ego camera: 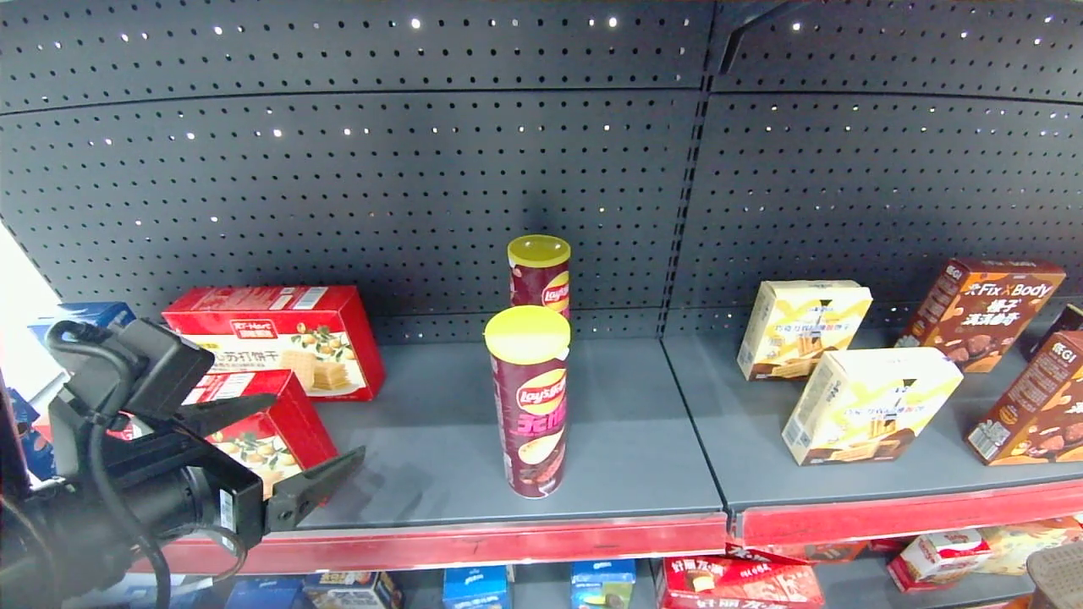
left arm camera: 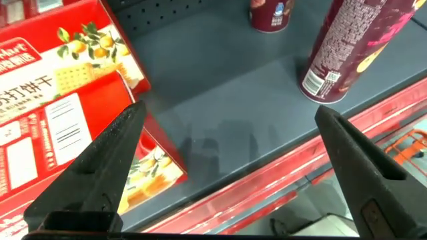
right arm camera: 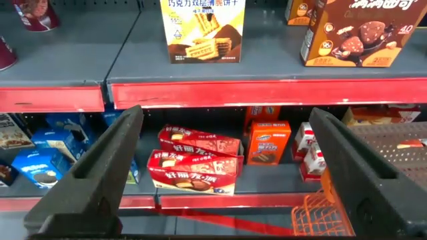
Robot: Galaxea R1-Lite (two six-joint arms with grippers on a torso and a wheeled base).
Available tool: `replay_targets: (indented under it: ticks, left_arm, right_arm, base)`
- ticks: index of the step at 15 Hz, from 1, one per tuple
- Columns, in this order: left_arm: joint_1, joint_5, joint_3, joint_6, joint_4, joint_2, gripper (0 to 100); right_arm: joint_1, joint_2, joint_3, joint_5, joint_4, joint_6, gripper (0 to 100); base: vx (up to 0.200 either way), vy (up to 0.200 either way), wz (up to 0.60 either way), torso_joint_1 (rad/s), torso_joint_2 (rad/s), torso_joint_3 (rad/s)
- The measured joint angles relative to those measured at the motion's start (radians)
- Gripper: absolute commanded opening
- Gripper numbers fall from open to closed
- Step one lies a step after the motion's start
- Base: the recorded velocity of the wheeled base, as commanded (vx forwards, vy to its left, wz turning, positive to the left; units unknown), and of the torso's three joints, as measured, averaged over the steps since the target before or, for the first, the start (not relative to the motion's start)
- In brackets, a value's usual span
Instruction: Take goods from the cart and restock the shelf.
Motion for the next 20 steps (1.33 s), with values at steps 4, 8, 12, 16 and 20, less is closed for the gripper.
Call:
replay_targets:
  ticks: [4, 8, 12, 16, 20]
  left_arm:
    - [-0.075, 0.000, -0.014, 0.002, -0.002, 0.049, 100]
    - [-0.108, 0.004, -0.030, 0.007, -0.002, 0.114, 100]
    - [-0.111, 0.007, -0.095, 0.011, -0.002, 0.193, 100]
    - [-0.124, 0.008, -0.149, 0.012, -0.005, 0.266, 100]
    - [-0.126, 0.009, -0.157, 0.013, -0.033, 0.316, 100]
  right_arm:
    - [0.000, 0.000, 0.000, 0.000, 0.000, 0.000, 100]
    - [0.000, 0.000, 0.000, 0.000, 0.000, 0.000, 100]
    - [0.000, 0.000, 0.000, 0.000, 0.000, -0.001, 100]
    - [0.000, 0.000, 0.000, 0.000, 0.000, -0.001, 100]
    - [0.000, 0.000, 0.000, 0.000, 0.000, -0.001, 100]
  base:
    - [0.000, 0.000, 0.00, 0.000, 0.00, 0.000]
    - [0.000, 0.000, 0.00, 0.000, 0.00, 0.000]
    - [0.000, 0.000, 0.00, 0.000, 0.00, 0.000]
    - [0.000, 0.000, 0.00, 0.000, 0.00, 0.000]
    - [0.000, 0.000, 0.00, 0.000, 0.00, 0.000]
